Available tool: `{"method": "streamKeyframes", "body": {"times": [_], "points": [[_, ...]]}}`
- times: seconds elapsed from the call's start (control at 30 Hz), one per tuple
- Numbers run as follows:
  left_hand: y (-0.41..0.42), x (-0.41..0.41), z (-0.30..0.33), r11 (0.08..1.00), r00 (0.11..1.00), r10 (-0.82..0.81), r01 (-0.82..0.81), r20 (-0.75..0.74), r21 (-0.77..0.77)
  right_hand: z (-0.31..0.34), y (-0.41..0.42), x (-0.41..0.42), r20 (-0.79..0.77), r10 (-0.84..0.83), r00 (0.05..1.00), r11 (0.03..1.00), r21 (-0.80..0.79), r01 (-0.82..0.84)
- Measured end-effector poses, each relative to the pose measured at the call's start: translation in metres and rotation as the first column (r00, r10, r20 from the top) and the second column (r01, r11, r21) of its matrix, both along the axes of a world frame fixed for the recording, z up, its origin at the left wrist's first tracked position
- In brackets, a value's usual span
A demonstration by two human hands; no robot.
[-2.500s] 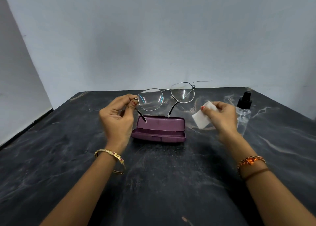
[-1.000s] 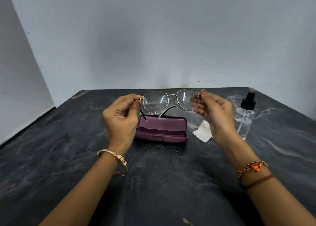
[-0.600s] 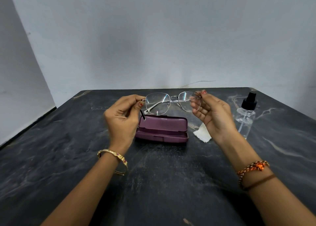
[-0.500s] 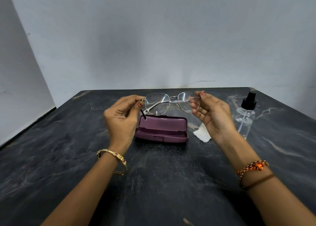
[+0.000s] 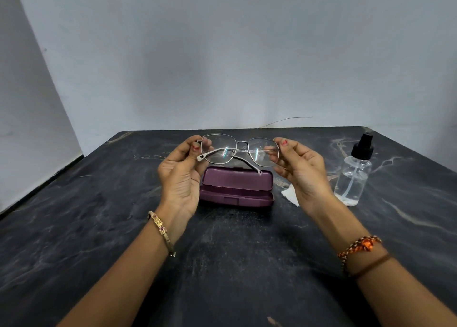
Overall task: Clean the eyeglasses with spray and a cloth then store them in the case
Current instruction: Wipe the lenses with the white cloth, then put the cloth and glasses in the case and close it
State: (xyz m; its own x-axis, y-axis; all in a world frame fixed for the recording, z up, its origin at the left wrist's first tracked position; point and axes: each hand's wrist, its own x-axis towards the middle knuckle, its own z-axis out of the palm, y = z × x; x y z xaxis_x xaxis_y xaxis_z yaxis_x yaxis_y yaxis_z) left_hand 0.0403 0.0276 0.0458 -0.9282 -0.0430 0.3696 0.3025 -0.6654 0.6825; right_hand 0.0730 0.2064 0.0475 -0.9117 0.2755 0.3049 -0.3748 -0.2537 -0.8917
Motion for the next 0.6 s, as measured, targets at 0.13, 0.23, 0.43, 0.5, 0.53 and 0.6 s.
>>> {"method": "streamKeyframes", "body": {"times": [0.13,0.23,0.43,0.5,0.53,0.6], "points": [[-0.001,-0.002,-0.001,0.981,0.987,-0.145,0.133,0.073,0.143,-0.004,-0.004,-0.002,0.023,0.014,1.000,0.999,0.036,-0.015],[-0.002,-0.004,-0.003,0.956,0.970,-0.217,0.189,0.108,0.226,-0.006,-0.006,-0.002,0.046,0.057,0.997,0.998,0.017,-0.057],[-0.005,-0.006,-0.009,0.935,0.948,-0.281,0.236,0.148,0.265,-0.008,-0.007,-0.002,0.063,0.067,0.996,0.997,-0.033,-0.065],[-0.005,-0.007,-0.009,0.944,0.952,-0.275,0.240,0.134,0.228,-0.008,-0.008,-0.002,0.069,0.051,0.996,0.998,-0.030,-0.049],[-0.005,-0.007,-0.008,0.952,0.958,-0.261,0.234,0.122,0.198,-0.008,-0.009,-0.001,0.071,0.041,0.997,0.999,-0.025,-0.039],[-0.006,-0.009,-0.007,0.968,0.970,-0.223,0.210,0.091,0.138,-0.008,-0.013,0.002,0.078,0.021,0.997,1.000,-0.009,-0.020]]}}
